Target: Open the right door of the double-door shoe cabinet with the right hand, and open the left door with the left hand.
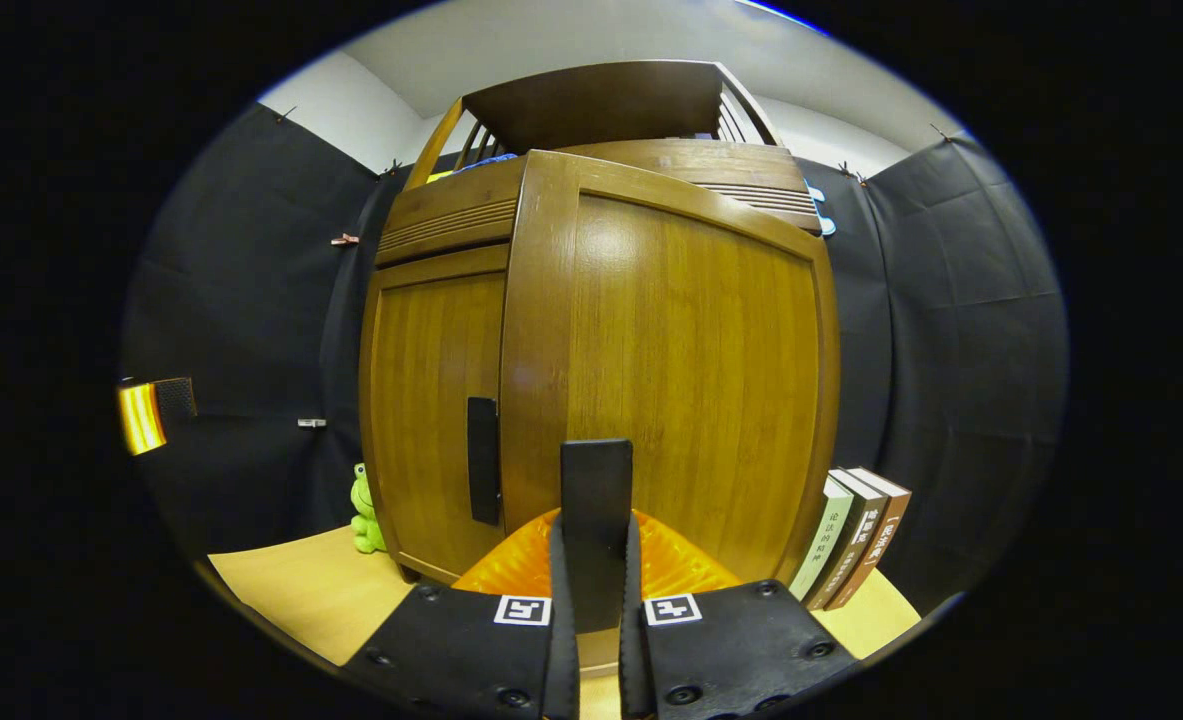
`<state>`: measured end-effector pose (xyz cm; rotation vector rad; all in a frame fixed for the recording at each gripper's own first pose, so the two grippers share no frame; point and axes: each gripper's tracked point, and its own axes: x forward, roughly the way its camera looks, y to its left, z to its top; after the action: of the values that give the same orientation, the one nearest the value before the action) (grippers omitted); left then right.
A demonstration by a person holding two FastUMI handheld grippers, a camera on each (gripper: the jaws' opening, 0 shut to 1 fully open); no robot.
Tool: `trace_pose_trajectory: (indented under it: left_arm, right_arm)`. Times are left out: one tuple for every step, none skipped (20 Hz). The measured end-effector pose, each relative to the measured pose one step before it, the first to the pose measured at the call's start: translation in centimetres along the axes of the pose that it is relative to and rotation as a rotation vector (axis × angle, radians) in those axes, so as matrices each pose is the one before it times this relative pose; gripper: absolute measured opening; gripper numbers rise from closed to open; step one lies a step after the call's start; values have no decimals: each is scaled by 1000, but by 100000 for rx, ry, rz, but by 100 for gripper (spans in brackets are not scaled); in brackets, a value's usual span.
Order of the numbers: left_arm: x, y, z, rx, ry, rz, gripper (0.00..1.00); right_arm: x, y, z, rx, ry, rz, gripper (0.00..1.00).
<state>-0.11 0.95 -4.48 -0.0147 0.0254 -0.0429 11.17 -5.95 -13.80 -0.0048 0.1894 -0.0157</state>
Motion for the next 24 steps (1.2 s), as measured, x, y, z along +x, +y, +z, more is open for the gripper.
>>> trace_pose_trajectory:
  left_arm:
    - [-42, -233, 79, -265, -139, -156, 95]
    - [-38, -249, 10, -266, -122, -331, 95]
    - [-14, -371, 72, -420, -221, -514, 95]
    - [76, -473, 19, -205, -110, -928, 95]
    - [23, -448, 55, 97, 50, -914, 95]
    - [67, -410, -105, 331, 232, -594, 95]
    - [-2, -365, -34, 385, 80, -387, 95]
    - [29, -431, -81, 305, 87, -621, 95]
    - [125, -477, -22, 106, 129, -852, 95]
    - [95, -605, -175, 157, 460, -941, 95]
    - [128, -553, -117, 321, 766, -947, 95]
    - [97, -471, -220, 545, 682, -872, 95]
    - [86, -461, -98, 433, 360, -864, 95]
    - [51, -531, -70, 102, 62, -1058, 95]
    - [-58, -569, 1, -141, 124, -1276, 95]
    - [128, -390, -78, -154, 340, -1338, 95]
    - [53, -350, -22, -158, 268, -1217, 94]
    - [-3, -412, -37, -171, 173, -1071, 94]
    - [-7, -382, 45, -173, 2, -970, 95]
    - [105, -287, -3, -151, -125, -884, 95]
    - [95, -319, 46, -136, 73, -914, 95]
    - [160, -351, -236, -104, 463, -947, 95]
    - [162, -352, -111, 47, 632, -877, 94]
    - [89, -212, -175, 198, 380, -489, 94]
  right_arm:
    - [-549, -283, 78, 10, 170, -208, 19]
    - [-432, -335, 33, -96, 99, -191, 14]
    - [-572, -312, 47, -310, 195, -209, 14]
    - [-403, -284, 54, -35, 187, -268, 14]
    - [-533, -270, 43, 19, 423, -242, 19]
    - [-495, -564, 217, 154, 323, -288, 19]
    - [-503, -383, 69, 183, 155, -443, 19]
    - [-499, -437, 76, 87, 235, -545, 19]
    - [-486, -399, 96, 10, 340, -535, 19]
    - [-320, -439, -1, -141, 519, -436, 19]
    - [-384, -444, 33, 58, 401, -466, 19]
    - [-340, -391, 28, 145, 638, -533, 19]
    - [-338, -394, 27, 35, 505, -738, 19]
    - [-363, -421, 50, -159, 411, -968, 19]
    - [-366, -427, 67, -394, 167, -940, 18]
    - [-271, -469, 38, -301, 223, -937, 23]
    - [-389, -492, 32, 26, 415, -1137, 23]
    - [-266, -493, -152, 117, 361, -1245, 18]
    - [-306, -552, 10, 113, 379, -1367, 18]
    - [-418, -621, 93, -5, -26, -1422, 18]
    - [-291, -606, 47, -451, 49, -1570, 18]
    - [-271, -670, 24, -703, 25, -1641, 18]
    - [-232, -611, -20, -1092, 414, -1443, 18]
    - [-302, -564, -169, -854, 564, -1044, 17]
